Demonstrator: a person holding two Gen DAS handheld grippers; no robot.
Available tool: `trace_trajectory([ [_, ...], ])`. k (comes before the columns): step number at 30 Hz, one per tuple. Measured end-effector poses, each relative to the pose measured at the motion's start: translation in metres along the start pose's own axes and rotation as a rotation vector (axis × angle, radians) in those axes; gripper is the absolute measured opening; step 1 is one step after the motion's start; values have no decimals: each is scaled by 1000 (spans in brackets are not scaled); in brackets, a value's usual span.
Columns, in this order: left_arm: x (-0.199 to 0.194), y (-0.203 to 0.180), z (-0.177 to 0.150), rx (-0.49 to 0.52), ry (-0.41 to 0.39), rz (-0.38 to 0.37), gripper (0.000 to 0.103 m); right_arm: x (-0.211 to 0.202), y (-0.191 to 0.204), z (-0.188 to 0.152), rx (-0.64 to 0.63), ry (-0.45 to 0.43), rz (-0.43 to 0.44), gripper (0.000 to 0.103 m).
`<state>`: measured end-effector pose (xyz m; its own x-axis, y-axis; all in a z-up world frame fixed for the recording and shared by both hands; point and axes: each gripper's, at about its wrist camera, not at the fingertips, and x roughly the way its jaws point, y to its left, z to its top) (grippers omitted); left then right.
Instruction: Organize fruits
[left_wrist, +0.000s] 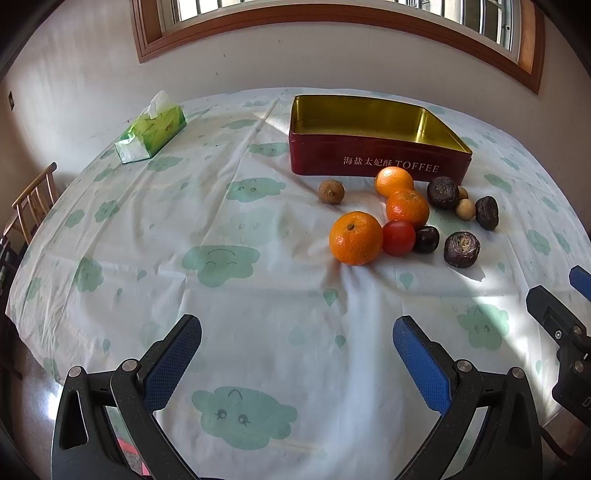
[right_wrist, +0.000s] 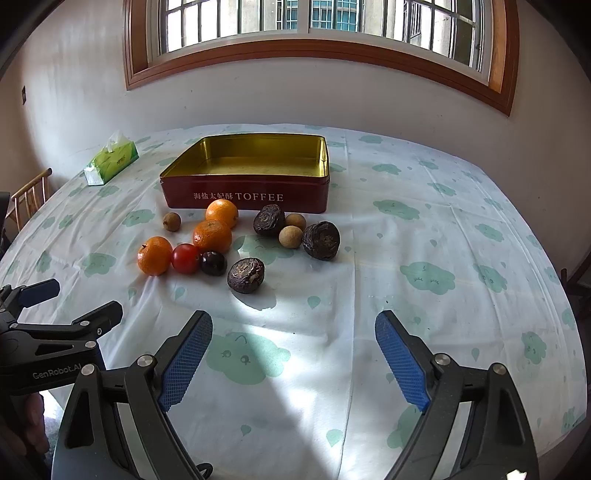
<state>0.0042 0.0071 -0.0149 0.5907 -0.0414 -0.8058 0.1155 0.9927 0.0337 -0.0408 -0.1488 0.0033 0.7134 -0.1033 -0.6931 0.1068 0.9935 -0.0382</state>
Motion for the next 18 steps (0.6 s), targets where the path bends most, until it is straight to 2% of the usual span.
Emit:
trace_trajectory([
  [18, 4, 3, -6, -5, 12, 5, 103, 1, 2, 0, 0, 6, -1, 88],
])
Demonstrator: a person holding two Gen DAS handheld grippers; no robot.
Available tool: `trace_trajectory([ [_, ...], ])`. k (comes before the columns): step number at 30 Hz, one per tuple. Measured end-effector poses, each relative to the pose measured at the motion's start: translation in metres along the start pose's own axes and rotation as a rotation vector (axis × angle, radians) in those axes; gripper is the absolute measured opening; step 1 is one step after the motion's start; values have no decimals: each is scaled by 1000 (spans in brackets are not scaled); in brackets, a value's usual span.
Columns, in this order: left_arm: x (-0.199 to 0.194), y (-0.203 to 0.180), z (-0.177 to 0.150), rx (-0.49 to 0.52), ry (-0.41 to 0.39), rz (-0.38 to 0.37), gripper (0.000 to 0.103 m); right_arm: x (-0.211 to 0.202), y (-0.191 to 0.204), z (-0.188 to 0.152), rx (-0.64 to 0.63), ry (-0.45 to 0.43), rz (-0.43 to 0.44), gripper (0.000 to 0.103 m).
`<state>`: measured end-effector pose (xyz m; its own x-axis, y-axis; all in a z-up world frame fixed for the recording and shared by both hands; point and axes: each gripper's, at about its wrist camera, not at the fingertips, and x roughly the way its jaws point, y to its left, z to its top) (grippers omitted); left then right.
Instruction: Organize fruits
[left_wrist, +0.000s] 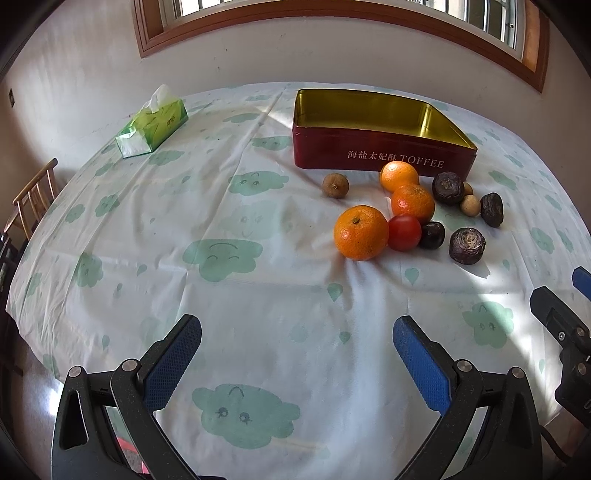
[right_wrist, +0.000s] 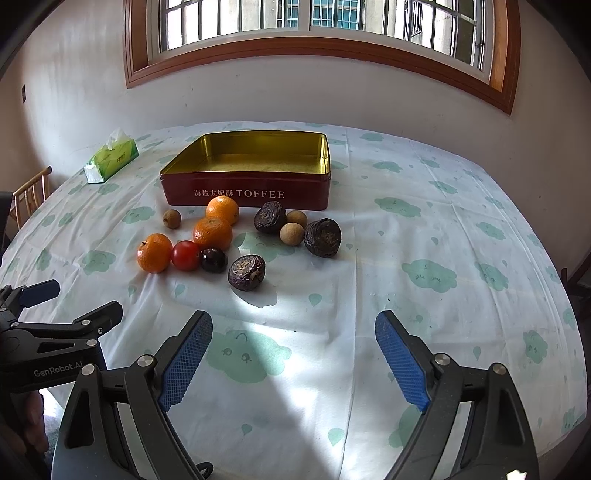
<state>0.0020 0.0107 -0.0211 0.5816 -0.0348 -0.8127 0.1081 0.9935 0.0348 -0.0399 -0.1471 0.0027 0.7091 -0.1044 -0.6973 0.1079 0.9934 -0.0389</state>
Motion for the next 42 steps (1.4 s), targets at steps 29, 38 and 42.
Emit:
trace_trajectory([
  [29, 8, 9, 5, -11, 25, 2, 102, 15, 6, 3, -25, 61, 51, 75],
  [38, 27, 12, 8, -3, 78, -29, 87, 42, 15, 13, -86, 120, 109, 59],
  [42, 33, 9, 13, 12, 73, -42, 87, 59, 18, 19, -100, 156, 127, 49],
])
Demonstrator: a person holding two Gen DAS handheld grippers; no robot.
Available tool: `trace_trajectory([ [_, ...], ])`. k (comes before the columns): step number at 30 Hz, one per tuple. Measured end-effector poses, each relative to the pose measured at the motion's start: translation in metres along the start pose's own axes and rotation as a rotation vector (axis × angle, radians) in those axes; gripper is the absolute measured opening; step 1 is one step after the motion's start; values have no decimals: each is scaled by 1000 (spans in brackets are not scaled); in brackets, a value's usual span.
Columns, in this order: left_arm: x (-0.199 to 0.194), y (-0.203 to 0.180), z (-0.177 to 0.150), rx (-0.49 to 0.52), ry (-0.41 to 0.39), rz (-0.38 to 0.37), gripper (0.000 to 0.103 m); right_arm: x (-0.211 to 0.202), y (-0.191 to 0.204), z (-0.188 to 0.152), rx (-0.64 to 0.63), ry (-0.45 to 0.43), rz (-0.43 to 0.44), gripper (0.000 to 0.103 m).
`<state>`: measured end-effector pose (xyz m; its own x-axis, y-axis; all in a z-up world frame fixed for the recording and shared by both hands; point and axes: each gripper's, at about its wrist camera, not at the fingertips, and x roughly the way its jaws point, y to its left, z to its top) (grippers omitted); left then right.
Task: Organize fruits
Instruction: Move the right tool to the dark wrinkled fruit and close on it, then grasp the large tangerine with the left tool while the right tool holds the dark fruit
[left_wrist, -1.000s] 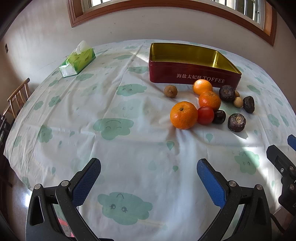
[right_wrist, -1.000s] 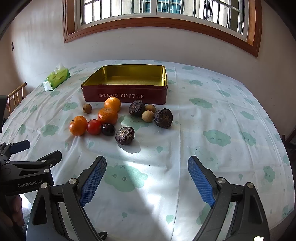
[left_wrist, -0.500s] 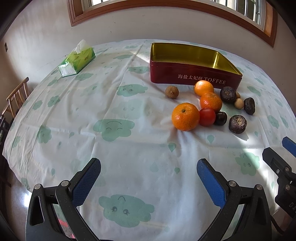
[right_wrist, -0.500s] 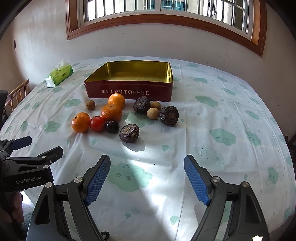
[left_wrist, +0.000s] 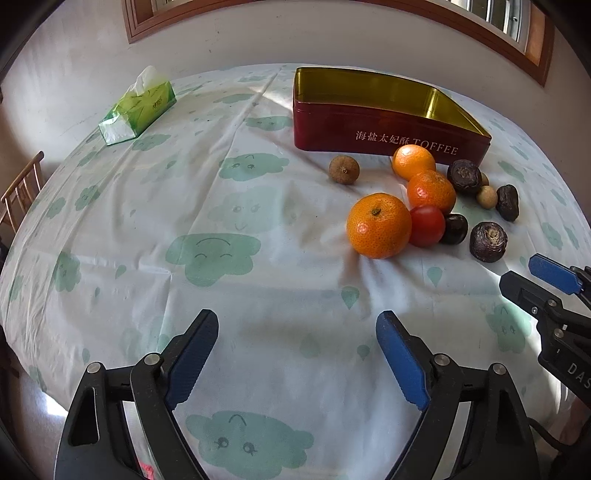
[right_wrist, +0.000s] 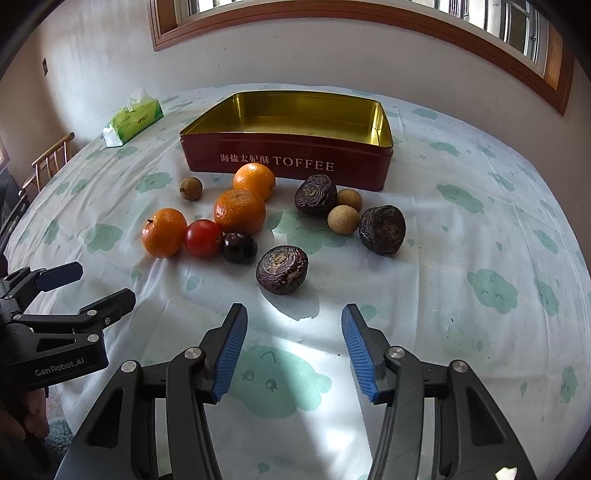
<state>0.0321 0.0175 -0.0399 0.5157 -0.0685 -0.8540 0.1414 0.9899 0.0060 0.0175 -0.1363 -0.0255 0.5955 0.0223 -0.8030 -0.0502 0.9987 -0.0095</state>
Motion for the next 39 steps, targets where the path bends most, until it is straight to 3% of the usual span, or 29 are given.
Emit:
trace_trajectory([
  [12, 12, -12, 16, 46, -18, -39, 87, 32, 3, 20, -30, 28, 6, 42],
  [16, 15, -14, 20, 49, -27, -42, 87, 33, 5, 22, -43, 19, 15, 33],
  [25, 19, -22, 28, 66, -42, -51, 87, 28, -8, 16, -6, 13, 7, 32],
  [29, 24, -23, 34, 65, -45, -48, 78, 26, -22, 14, 34, 9, -3, 32],
  [39, 34, -27, 48, 71, -61, -80, 73, 26, -26, 12, 41, -3, -6, 32],
])
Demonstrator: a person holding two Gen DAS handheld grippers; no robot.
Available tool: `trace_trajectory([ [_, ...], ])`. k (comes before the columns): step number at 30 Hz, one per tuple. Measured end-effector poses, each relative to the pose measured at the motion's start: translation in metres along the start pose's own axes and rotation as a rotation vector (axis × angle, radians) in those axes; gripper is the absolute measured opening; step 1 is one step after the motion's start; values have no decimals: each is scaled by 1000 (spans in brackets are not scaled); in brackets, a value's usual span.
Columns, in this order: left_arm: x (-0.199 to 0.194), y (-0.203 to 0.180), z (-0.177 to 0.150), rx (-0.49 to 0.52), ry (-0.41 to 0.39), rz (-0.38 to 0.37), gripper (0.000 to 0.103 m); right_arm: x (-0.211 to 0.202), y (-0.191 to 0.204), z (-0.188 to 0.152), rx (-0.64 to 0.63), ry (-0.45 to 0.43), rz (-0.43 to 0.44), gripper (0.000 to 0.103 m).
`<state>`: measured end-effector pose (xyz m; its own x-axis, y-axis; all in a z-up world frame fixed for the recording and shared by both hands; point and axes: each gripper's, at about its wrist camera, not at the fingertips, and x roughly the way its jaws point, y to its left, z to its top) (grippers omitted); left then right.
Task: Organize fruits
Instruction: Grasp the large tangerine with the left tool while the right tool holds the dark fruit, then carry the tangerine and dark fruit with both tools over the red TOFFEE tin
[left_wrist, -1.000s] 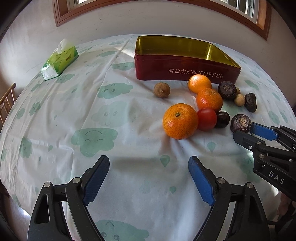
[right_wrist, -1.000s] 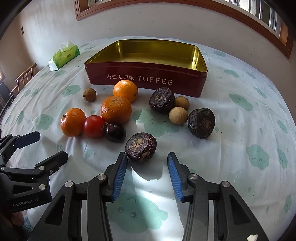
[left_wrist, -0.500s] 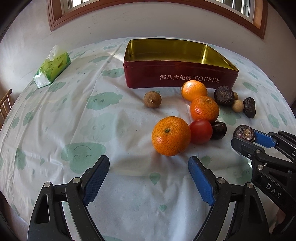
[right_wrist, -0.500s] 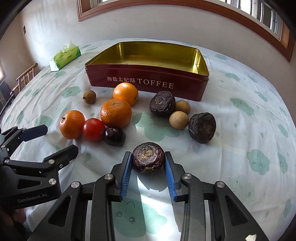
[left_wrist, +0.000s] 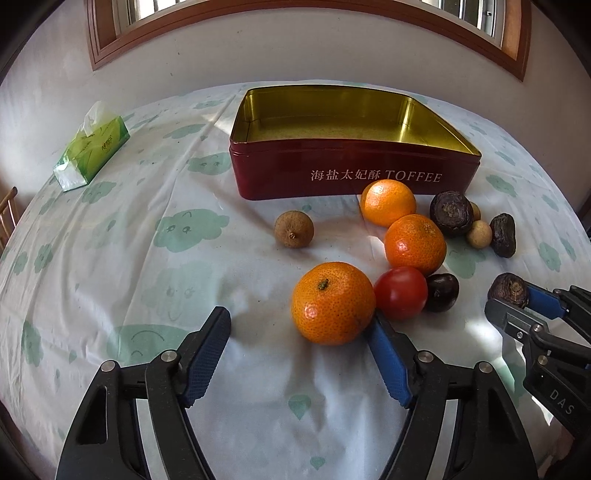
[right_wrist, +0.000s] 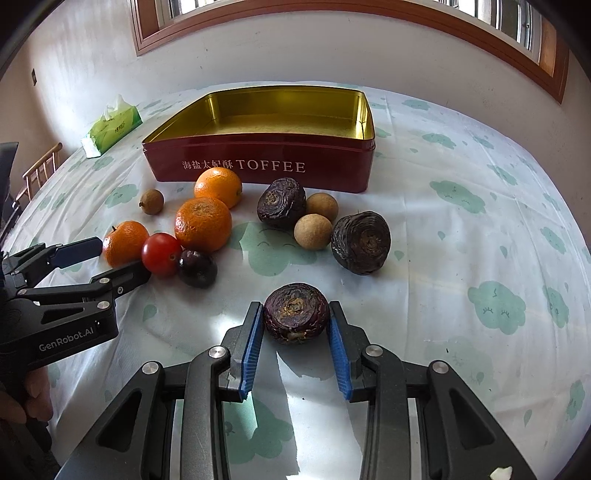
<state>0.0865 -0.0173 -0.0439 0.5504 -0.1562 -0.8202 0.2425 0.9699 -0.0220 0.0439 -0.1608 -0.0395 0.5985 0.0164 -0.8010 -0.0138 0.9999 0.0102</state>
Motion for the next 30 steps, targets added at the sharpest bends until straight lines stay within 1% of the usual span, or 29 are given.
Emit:
trace_trajectory([
  [1, 0, 0, 1, 0, -3, -8, 71, 0, 0, 0, -1, -1, 1, 32],
  [2, 0, -1, 1, 7, -7, -9, 66, 0, 0, 0, 0, -1, 1, 32],
  [3, -1, -3, 1, 14, -12, -19, 59, 0, 0, -1, 0, -2, 1, 32],
  [4, -1, -4, 1, 22, -17, -25, 57, 0, 0, 0, 0, -2, 0, 32],
  [6, -2, -6, 0, 31, -22, -36, 48, 0, 0, 0, 0, -2, 0, 32],
  [7, -3, -6, 0, 33, -24, -39, 45, 0, 0, 0, 0, -1, 0, 32],
  [8, -3, -7, 0, 33, -26, -41, 40, 0, 0, -1, 0, -2, 1, 32],
  [15, -5, -1, 0, 10, -21, -67, 38, -1, -1, -1, 2, -3, 2, 33],
  [30, -9, 5, -5, -11, -5, -62, 38, -1, -1, -1, -4, 2, 0, 32],
])
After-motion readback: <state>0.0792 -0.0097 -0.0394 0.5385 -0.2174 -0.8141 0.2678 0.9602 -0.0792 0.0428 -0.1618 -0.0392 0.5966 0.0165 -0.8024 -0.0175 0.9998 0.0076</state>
